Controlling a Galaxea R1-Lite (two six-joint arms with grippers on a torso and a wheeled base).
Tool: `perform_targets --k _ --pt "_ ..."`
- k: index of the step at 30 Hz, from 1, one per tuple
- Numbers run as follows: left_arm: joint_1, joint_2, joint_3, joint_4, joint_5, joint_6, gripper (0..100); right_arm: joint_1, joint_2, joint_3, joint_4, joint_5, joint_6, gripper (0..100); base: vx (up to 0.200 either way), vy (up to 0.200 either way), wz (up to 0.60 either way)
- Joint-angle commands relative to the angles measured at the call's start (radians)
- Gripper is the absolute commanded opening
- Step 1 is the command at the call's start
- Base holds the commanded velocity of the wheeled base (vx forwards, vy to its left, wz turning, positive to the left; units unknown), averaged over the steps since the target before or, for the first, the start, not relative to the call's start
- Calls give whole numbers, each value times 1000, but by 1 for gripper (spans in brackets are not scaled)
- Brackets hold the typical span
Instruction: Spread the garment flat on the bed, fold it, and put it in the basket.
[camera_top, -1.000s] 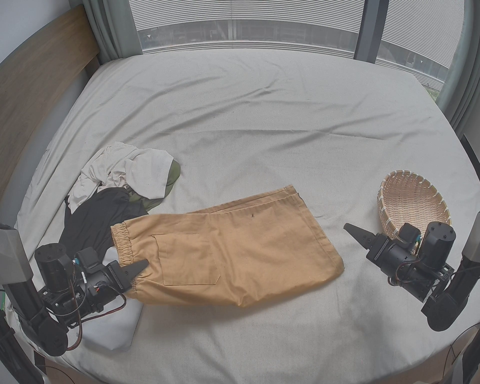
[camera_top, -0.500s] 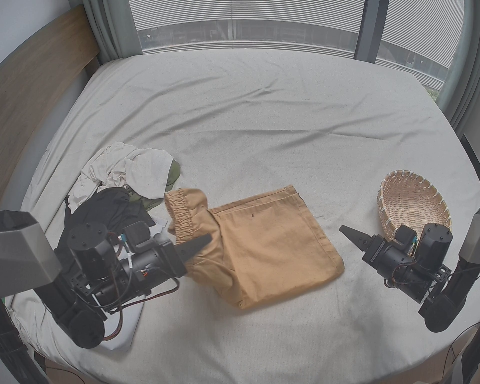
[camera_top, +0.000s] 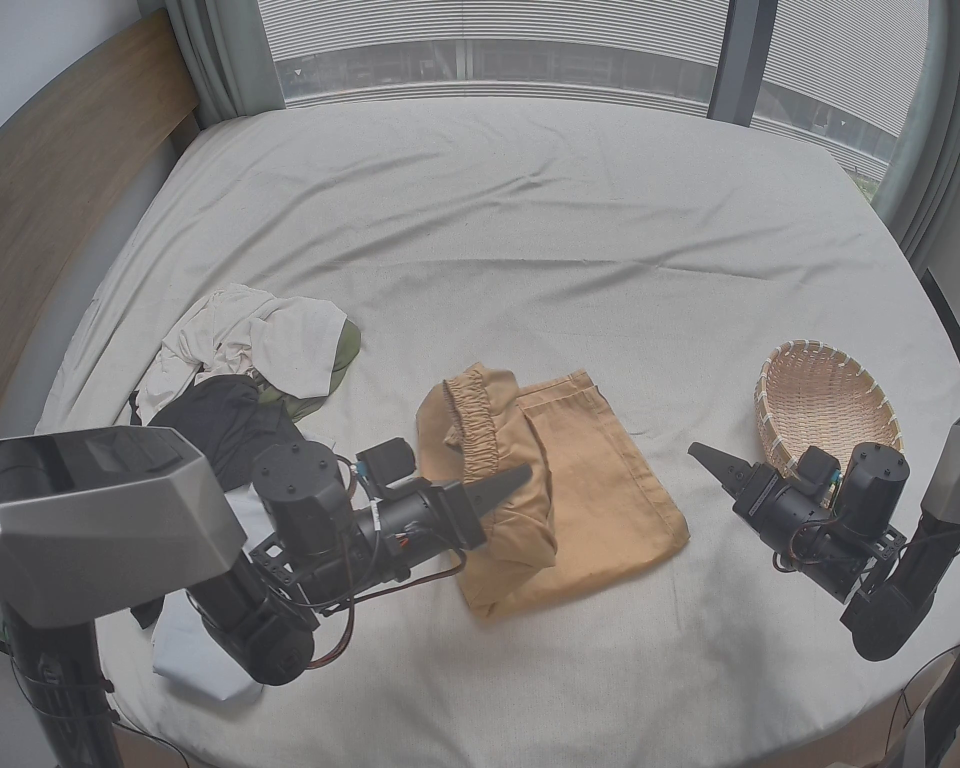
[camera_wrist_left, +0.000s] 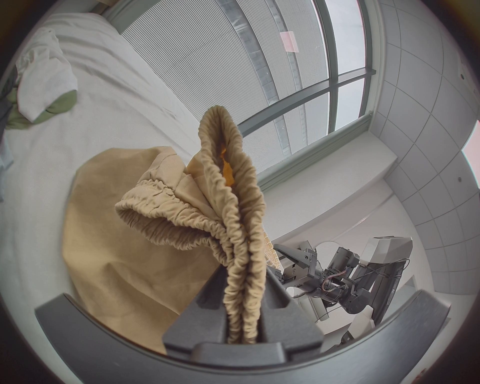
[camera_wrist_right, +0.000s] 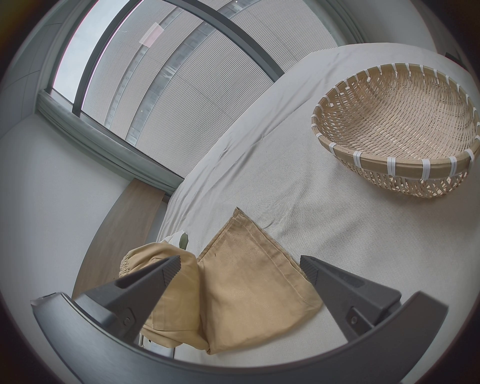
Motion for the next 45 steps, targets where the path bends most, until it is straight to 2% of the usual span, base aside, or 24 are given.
perform_targets --k 1,5,21,22,35,41,45 --pt "-30 89 -84 0 -1 -12 0 5 -1 6 0 0 2 100 0 0 0" --pt "-45 102 -144 42 -1 -36 0 3 1 6 0 0 12 100 0 0 0" --pt "-51 125 -282 175 -17 -36 0 3 -1 4 0 0 15 100 0 0 0" --pt "-51 127 -283 175 -19 -36 100 3 -1 4 0 0 15 100 0 0 0" --pt "-83 118 -320 229 -13 -24 100 6 4 12 0 0 15 100 0 0 0" --pt "-99 150 -418 362 10 37 100 11 5 21 0 0 15 100 0 0 0" --pt "-100 152 -426 373 29 45 100 12 7 26 0 0 15 100 0 0 0"
